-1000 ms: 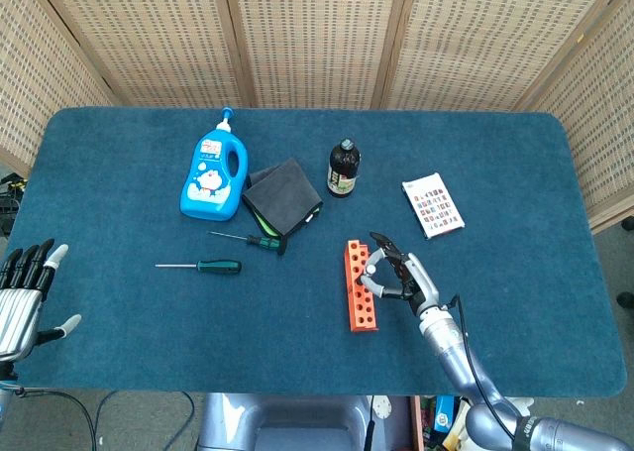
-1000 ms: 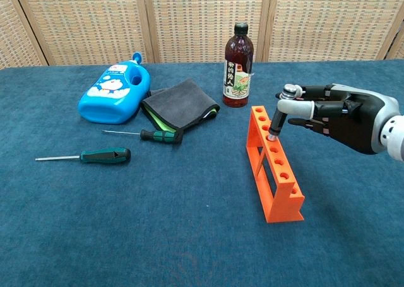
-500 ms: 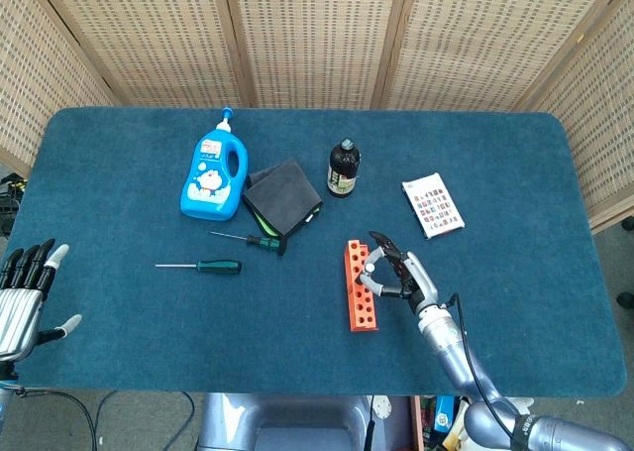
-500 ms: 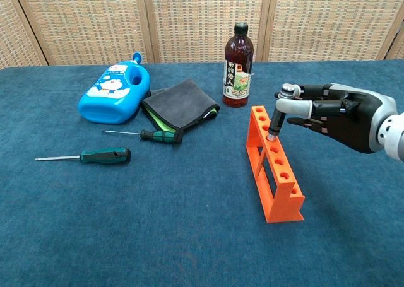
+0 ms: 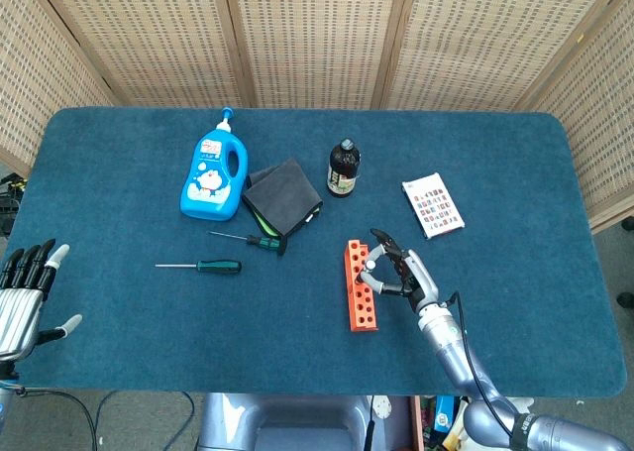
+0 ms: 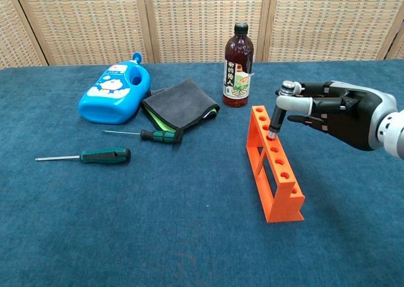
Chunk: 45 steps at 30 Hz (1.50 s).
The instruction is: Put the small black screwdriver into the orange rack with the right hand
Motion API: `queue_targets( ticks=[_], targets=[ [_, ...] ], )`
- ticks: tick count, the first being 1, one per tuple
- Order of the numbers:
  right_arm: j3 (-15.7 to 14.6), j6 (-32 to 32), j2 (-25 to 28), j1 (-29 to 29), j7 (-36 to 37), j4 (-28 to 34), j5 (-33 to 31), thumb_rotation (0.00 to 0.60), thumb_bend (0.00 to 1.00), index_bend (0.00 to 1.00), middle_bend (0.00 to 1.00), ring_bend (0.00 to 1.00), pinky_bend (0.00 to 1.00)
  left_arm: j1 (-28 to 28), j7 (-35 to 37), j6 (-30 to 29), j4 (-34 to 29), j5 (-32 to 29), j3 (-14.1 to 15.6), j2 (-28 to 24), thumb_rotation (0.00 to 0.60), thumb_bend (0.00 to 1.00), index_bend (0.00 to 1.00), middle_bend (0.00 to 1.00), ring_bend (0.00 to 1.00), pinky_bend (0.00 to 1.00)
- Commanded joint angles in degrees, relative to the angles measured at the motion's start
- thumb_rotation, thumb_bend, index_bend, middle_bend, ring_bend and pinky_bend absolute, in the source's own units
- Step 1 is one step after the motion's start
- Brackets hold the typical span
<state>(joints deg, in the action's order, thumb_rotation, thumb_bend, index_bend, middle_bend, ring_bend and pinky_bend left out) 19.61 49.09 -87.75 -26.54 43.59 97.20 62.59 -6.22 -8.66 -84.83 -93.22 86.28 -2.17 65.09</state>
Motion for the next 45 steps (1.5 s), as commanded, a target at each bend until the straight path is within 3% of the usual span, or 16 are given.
queue_targets(
  ticks=[1,45],
  targets=[
    [-0.2,-0.1,0.0,0.1,0.1,0.0,0.0,0.6,0.29,0.64,0.07,0.0,0.0,0.0,0.0,0.0,0.0,0.0,0.0,0.0,0.6,0.0,0.0,0.0,0.0,0.0],
    [-2.4,-1.2,-0.9,0.7,3.3,-2.2,4.9,0.6,0.29,0.65,0.07,0.0,0.0,-0.1,0.1,0.1,0.0,0.1,0.1,0.0,0.6,0.0,0.0,0.0,0.0,0.0]
  ],
)
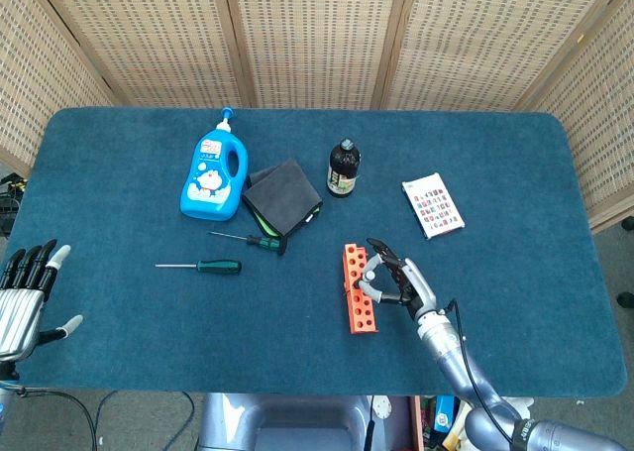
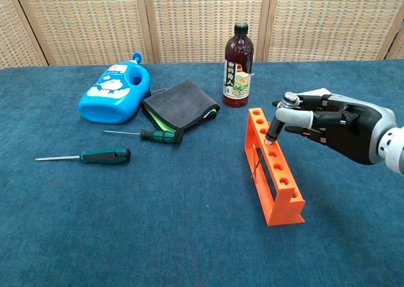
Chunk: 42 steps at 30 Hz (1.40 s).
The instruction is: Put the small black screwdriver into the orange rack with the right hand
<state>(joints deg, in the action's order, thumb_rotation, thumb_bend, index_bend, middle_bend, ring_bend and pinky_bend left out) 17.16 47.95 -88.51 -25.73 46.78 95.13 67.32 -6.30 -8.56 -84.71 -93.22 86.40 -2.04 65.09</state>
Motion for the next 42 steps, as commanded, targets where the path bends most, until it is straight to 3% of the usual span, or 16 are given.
queue_targets(
  ticks=[1,25,33,42],
  targets=[
    [0.0,0.0,-0.1,-0.1,0.2,-0.2,0.2,0.6,0.29,0.65,0.07,0.0,0.0,0.0,0.0,0.0,0.0,0.0,0.0,0.0,0.6,0.0,0.0,0.0,0.0,0.0],
    [-0.2,0.9,-0.3,-0.5,0.0,-0.6,1.2,0.6,0.28,0.65,0.06,0.0,0.0,0.0,0.2,-0.1,0.0,-0.1,-0.1,-0.1,0.6,0.0,0.0,0.0,0.0,0.0],
    [-0.6,1.3,0.1,-0.4,1.1,-0.8,2.8,0.6,0.28,0.65,0.0,0.0,0.0,0.1,0.2,-0.2,0.0,-0.1,-0.1,0.0,0.6,0.0,0.0,0.0,0.0,0.0],
    [-1.5,1.3,0.2,-0.5,1.9,-1.2,3.7,0.6,0.28,0.57,0.0,0.0,0.0,0.1,0.5,-0.2,0.0,-0.2,-0.2,-0.2,0.6,0.0,0.0,0.0,0.0,0.0]
  ],
)
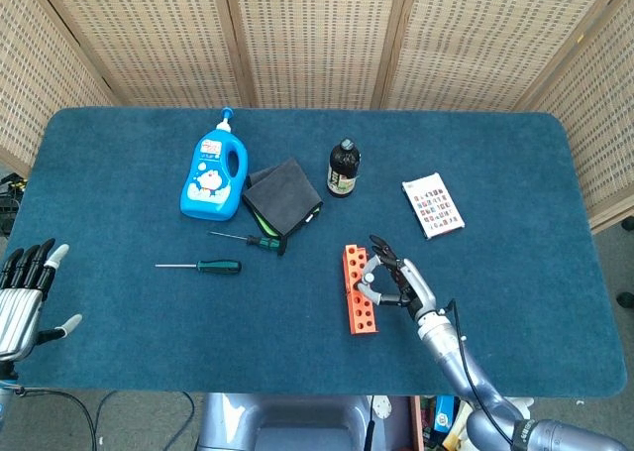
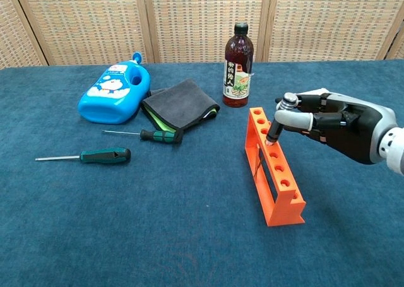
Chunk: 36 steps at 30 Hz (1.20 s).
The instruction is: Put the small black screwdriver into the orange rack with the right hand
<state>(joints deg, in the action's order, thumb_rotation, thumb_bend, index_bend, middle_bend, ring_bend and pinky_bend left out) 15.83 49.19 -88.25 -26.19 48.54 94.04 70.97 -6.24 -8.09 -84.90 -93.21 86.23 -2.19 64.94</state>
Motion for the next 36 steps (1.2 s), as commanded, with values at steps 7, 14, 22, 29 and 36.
queue_targets(
  ticks=[7,14,22,29,36],
  targets=[
    [-0.5,-0.1,-0.1,-0.2,0.2,-0.4,0.4,0.6,0.28,0.56,0.0,0.0,0.0,0.0,0.1,0.0,0.0,0.0,0.0,0.0,0.6,0.0,0.0,0.0,0.0,0.0],
    [-0.9,-0.2,0.4,-0.5,0.9,-0.6,2.0,0.6,0.27,0.4,0.0,0.0,0.0,0.0,0.1,0.0,0.1,0.0,0.0,0.0,0.6,0.0,0.0,0.0,0.0,0.0],
    [-1.3,-0.2,0.5,-0.5,1.4,-1.0,2.5,0.6,0.23,0.35,0.0,0.0,0.0,0.0,0.2,-0.1,0.0,-0.1,-0.1,0.0,0.6,0.0,0.0,0.0,0.0,0.0],
    [-1.1,1.5,0.4,-0.1,2.6,-1.0,2.9,0.6,0.23,0.35,0.0,0.0,0.0,0.1,0.4,-0.1,0.1,-0.1,-0.1,-0.1,0.6,0.0,0.0,0.0,0.0,0.0],
    [0.1,4.5,3.6,1.1,3.4,-0.2,4.4,0.6,0.23,0.35,0.0,0.0,0.0,0.1,0.6,-0.2,0.0,-0.1,-0.1,-0.2,0.6,0.0,0.0,0.0,0.0,0.0]
  ],
)
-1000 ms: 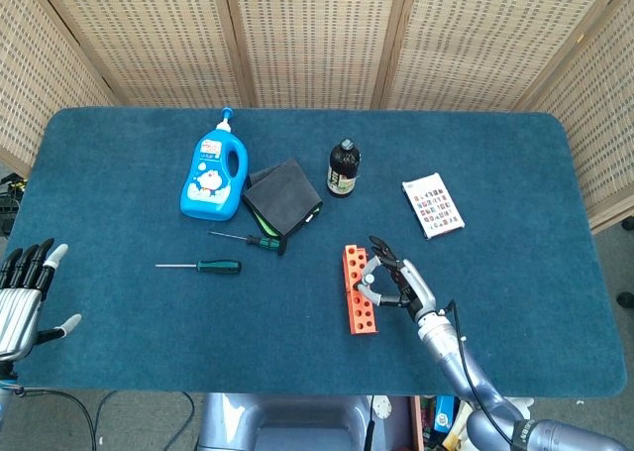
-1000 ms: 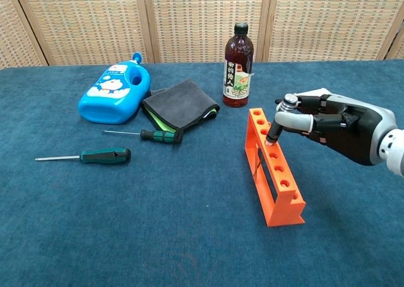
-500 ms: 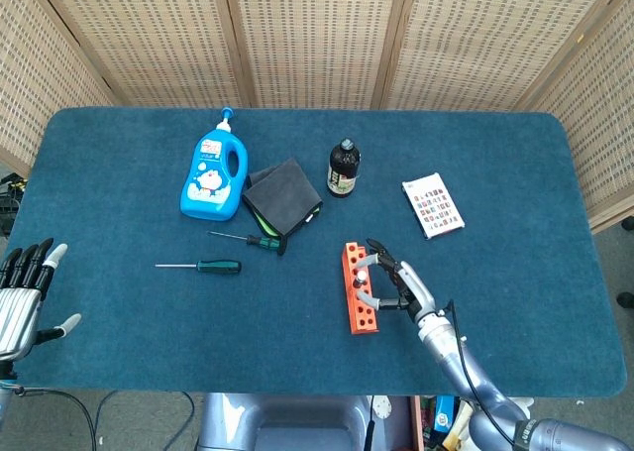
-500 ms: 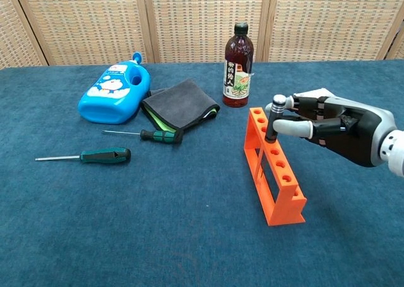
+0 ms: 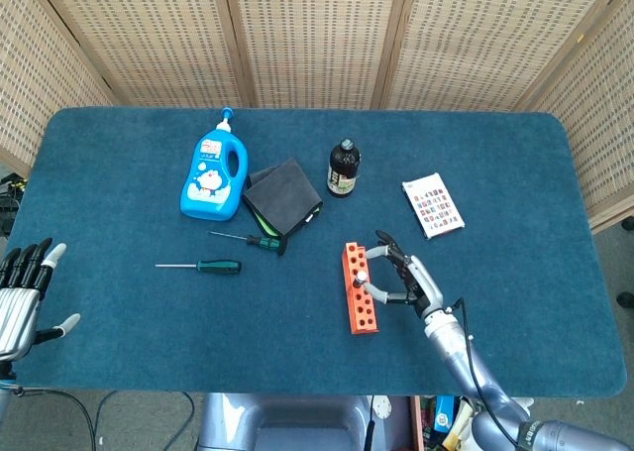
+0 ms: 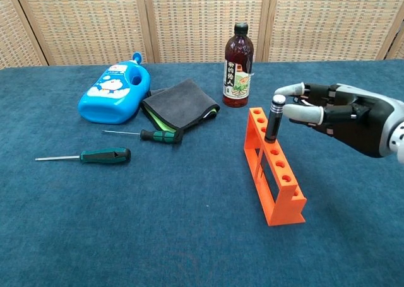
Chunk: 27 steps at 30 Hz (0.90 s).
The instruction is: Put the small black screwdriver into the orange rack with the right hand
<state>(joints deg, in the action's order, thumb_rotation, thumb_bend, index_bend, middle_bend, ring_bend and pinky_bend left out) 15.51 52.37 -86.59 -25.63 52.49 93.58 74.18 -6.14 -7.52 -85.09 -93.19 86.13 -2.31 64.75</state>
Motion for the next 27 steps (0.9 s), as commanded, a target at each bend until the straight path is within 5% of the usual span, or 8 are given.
queue_targets(
  ticks=[1,11,19,27],
  targets=[
    [0.4,1.9,2.8,0.7,-1.2,0.3,1.7,0.6,0.23,0.34,0.0,0.0,0.0,0.0,0.1,0.1,0.0,-0.1,0.0,0.0,0.6,0.0,0.0,0.0,0.0,0.0],
    [-1.4,10.5,14.0,5.4,-11.9,-1.9,6.9,0.6,0.2,0.17,0.0,0.0,0.0,-0.1,0.8,1.1,0.4,-1.3,-0.2,-0.2,0.6,0.0,0.0,0.0,0.0,0.0],
    [-7.1,21.6,17.6,12.7,-37.7,-8.7,9.8,0.6,0.19,0.0,0.0,0.0,0.0,-0.7,-0.6,3.9,0.6,-3.5,0.0,-0.1,0.6,0.0,0.0,0.0,0.0,0.0],
    [-10.8,29.5,16.4,18.4,-54.4,-11.0,10.3,0.6,0.18,0.0,0.0,0.0,0.0,-1.1,-1.7,5.2,0.7,-4.6,0.2,-0.1,0.6,0.0,0.0,0.0,0.0,0.0]
  ],
)
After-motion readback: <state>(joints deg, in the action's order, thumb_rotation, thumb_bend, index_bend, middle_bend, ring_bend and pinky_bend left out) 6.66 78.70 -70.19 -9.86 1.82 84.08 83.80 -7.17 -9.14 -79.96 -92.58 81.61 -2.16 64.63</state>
